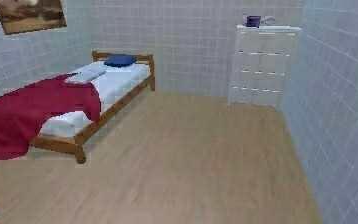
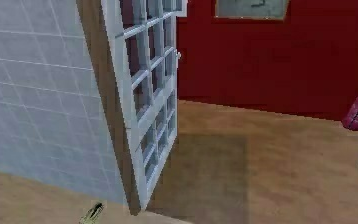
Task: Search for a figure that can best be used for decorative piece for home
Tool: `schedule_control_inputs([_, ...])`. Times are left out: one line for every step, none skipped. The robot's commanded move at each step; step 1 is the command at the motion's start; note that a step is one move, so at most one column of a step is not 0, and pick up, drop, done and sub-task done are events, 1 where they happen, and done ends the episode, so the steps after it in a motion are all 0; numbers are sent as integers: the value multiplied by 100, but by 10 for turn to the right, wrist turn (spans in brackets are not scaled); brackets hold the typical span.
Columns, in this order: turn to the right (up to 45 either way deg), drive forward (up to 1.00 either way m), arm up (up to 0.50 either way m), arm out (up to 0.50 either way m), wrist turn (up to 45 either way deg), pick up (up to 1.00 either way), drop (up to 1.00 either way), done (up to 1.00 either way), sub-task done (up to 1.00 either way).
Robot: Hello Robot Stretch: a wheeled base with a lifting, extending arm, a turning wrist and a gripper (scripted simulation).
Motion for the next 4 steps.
schedule_control_inputs([-450, 0, 0, 0, 0, 0, 0, 0, 0])
schedule_control_inputs([-210, 0, 0, 0, 0, 0, 0, 0, 0])
schedule_control_inputs([-30, 0, 0, 0, 0, 0, 0, 0, 0])
schedule_control_inputs([0, 100, 0, 0, 0, 0, 0, 0, 0])
